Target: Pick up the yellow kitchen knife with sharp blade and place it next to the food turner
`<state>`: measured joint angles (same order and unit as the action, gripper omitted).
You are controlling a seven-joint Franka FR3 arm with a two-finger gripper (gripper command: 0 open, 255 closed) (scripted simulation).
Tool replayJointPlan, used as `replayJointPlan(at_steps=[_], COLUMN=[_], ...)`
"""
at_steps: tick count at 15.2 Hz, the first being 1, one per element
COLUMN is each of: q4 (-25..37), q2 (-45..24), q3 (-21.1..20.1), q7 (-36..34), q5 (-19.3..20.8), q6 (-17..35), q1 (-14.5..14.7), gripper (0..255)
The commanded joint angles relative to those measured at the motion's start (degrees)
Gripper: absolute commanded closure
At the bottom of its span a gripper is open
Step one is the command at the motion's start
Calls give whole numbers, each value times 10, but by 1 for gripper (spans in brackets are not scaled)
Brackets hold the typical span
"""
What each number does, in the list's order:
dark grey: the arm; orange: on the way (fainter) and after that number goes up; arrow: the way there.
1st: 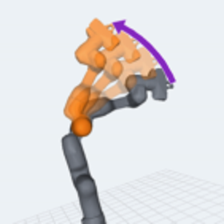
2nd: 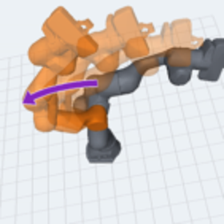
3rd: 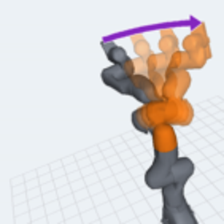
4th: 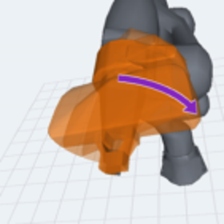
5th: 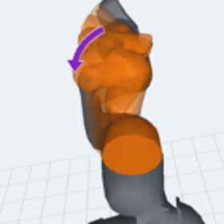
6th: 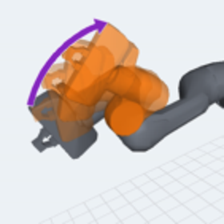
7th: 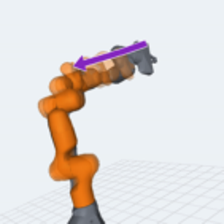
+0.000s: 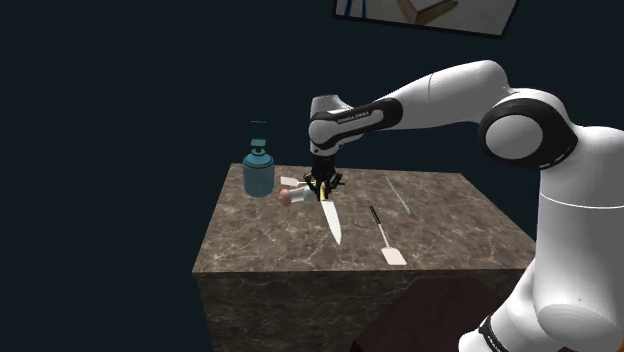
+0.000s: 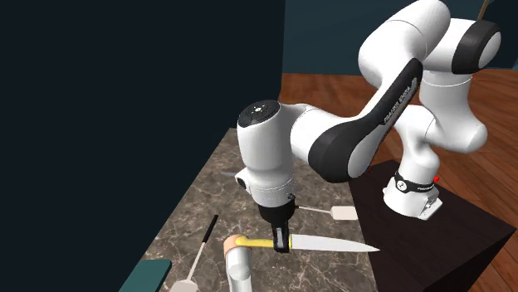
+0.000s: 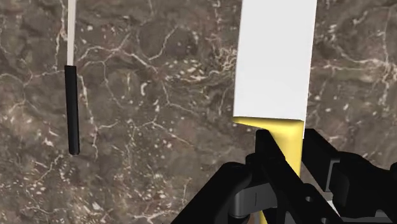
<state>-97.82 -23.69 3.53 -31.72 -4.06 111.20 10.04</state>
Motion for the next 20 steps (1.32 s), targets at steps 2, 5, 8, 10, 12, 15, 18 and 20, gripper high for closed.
replayJointPlan(at_steps=[2,5,8,10,12,15,18,20], q4=[23,63,111,105,99,92,85,82], q2=[-17,-42,-73,-78,-85,-95,-106,-114], q3=[-12,-23,-33,-33,-33,-33,-33,-33], q7=[-35,-68,-101,-100,-99,-98,-96,-96], q5=[-2,-3,-4,-4,-4,-5,-6,-6], q6=[-5,-17,-33,-21,-9,9,26,38], q1=[23,45,68,68,68,68,68,68], gripper=[255,255,255,255,255,255,255,255])
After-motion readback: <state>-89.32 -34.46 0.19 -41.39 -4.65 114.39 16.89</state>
